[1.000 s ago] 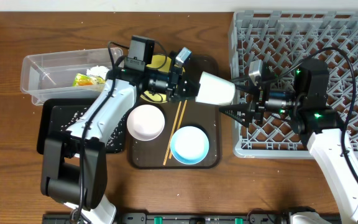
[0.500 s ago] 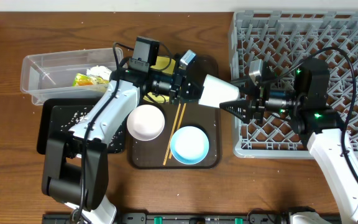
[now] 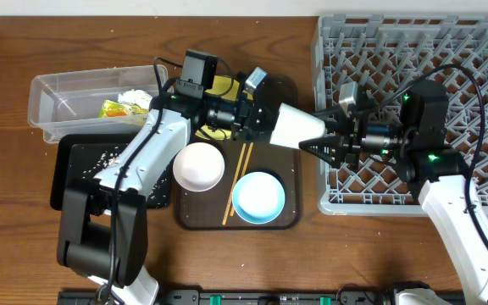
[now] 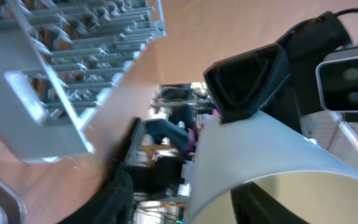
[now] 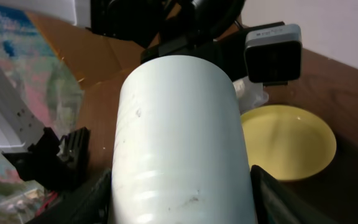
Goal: Sort waste into correct bins and load items into the dishwasher rack
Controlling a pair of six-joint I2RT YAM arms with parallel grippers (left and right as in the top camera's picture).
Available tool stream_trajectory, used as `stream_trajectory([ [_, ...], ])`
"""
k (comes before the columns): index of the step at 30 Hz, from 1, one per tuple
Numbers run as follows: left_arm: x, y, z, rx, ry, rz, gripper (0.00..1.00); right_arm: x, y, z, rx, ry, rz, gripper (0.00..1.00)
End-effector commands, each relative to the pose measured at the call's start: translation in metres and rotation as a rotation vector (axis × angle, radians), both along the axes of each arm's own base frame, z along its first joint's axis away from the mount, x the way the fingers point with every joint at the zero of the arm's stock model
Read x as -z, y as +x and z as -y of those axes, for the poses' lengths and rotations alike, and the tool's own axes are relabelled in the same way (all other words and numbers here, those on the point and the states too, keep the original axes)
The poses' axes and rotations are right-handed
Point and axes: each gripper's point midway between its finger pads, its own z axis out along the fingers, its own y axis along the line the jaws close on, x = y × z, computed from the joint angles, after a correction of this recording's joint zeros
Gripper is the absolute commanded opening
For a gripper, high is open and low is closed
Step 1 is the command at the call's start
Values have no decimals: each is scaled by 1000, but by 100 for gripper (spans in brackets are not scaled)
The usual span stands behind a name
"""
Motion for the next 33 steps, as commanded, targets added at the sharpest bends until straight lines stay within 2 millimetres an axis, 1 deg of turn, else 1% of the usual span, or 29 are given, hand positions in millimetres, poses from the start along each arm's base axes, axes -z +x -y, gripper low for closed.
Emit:
stream_trajectory([
  [1, 30, 25, -5, -115, 148, 92, 59, 8, 9, -2, 72, -32, -98, 11],
  [2, 42, 32, -9, -158, 218, 108, 59, 13, 14, 0, 115, -51, -129, 2],
  [4, 71, 44, -25, -249, 393, 112, 61, 20, 20, 5, 168, -79, -155, 1],
  [6, 93, 49, -43, -298, 539, 127, 63, 24, 25, 8, 208, -99, -167, 1],
  [8, 106, 50, -62, -327, 650, 138, 64, 28, 31, 12, 256, -114, -193, 1],
  [10, 112, 50, -83, -349, 741, 152, 65, 33, 37, 18, 322, -140, -220, 1],
  [13, 108, 46, -112, -384, 845, 165, 65, 41, 41, 29, 404, -199, -255, 1],
  [16, 94, 41, -140, -437, 929, 189, 65, 44, 44, 45, 505, -283, -292, 1],
  [18, 83, 37, -158, -481, 970, 196, 65, 42, 45, 56, 565, -337, -315, 1],
  [21, 66, 30, -178, -538, 1005, 203, 65, 34, 45, 73, 665, -412, -363, 1],
  [24, 49, 25, -190, -581, 1003, 228, 66, 25, 44, 94, 779, -483, -401, 1],
  [27, 38, 24, -195, -610, 995, 253, 66, 18, 41, 122, 928, -549, -450, 1],
  [29, 35, 24, -197, -619, 992, 258, 66, 17, 36, 146, 1026, -592, -493, 1],
  [33, 36, 23, -197, -615, 994, 252, 66, 23, 29, 191, 1180, -634, -573, 1],
])
